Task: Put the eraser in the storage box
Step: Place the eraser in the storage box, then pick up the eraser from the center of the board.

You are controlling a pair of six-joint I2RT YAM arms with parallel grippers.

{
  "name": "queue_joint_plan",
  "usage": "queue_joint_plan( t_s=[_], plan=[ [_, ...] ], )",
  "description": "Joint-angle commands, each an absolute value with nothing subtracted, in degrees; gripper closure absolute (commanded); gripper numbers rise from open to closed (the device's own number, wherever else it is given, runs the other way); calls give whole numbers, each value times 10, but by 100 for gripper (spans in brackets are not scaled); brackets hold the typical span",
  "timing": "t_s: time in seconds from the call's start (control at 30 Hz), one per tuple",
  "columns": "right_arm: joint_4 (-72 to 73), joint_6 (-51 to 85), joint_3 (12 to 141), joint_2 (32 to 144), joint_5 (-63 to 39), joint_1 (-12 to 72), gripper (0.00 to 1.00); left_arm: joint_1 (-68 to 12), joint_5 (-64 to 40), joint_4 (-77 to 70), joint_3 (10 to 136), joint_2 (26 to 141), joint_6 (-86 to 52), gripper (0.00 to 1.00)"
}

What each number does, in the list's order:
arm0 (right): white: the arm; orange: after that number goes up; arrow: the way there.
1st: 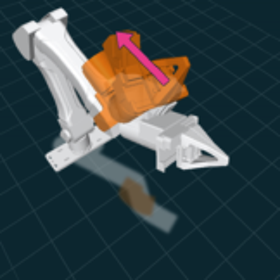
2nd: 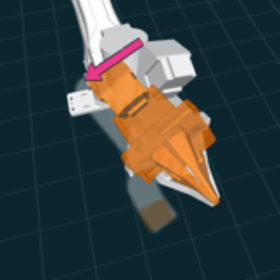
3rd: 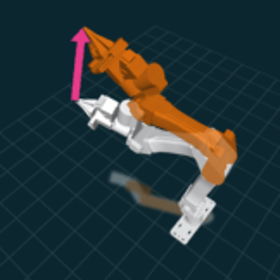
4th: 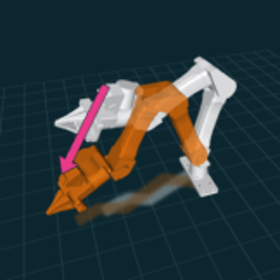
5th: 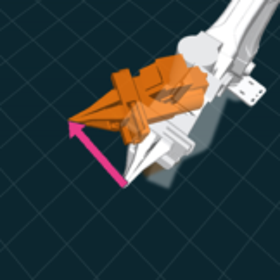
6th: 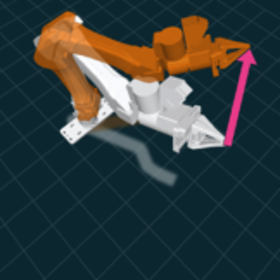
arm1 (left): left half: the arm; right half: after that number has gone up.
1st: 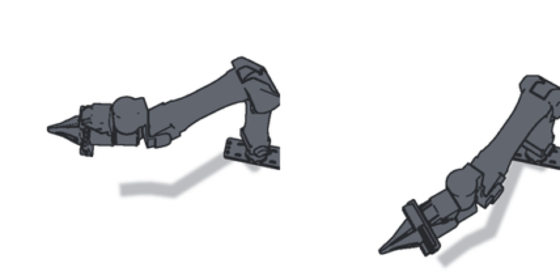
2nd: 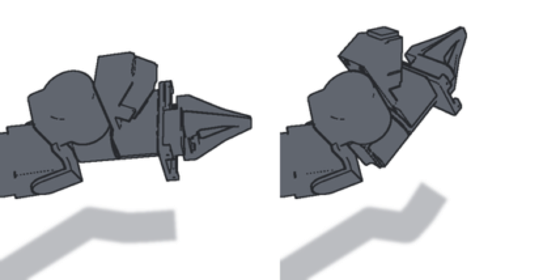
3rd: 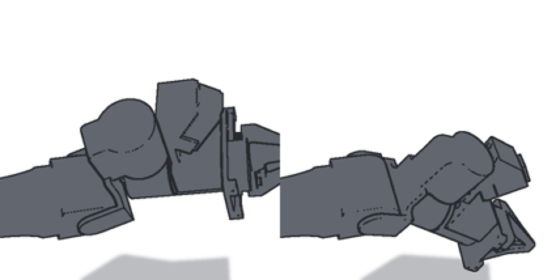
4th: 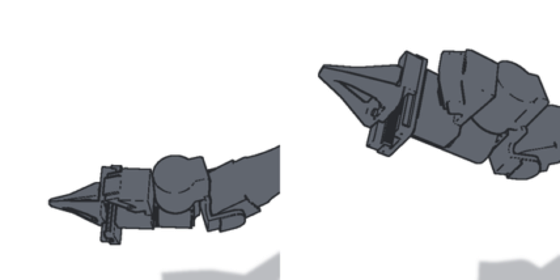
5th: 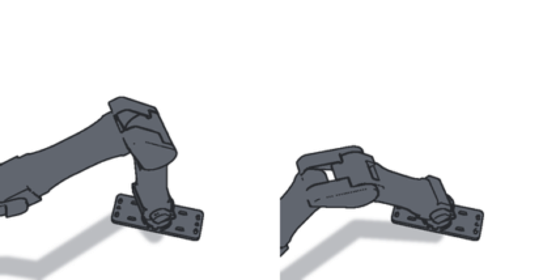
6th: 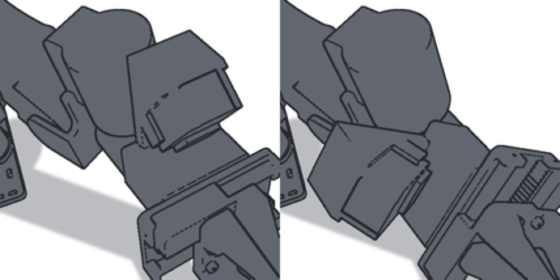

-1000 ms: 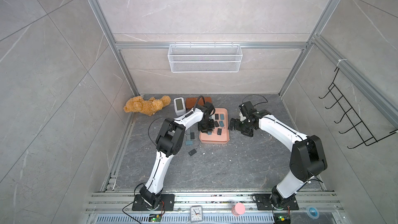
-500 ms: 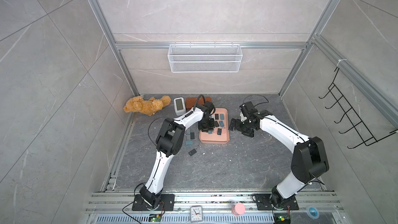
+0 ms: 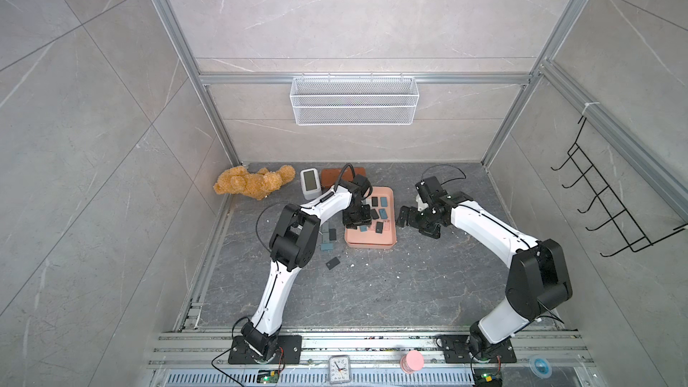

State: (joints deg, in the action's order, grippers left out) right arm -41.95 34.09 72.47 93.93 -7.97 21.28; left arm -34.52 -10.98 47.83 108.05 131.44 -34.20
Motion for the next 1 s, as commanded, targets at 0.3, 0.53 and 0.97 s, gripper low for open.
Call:
queue_joint_plan(
  t_s=[0.3, 0.53, 0.97],
  plan=[
    [-449, 329, 746, 916, -47, 229, 0, -345, -72, 534, 1056, 1172, -390, 14],
    [-466, 398, 730, 918, 7, 318, 0, -296, -109, 537, 960, 1069, -413, 1],
    [-529, 599, 840, 1051, 92, 532, 5, -124, -294, 423, 632, 855, -399, 1]
  ],
)
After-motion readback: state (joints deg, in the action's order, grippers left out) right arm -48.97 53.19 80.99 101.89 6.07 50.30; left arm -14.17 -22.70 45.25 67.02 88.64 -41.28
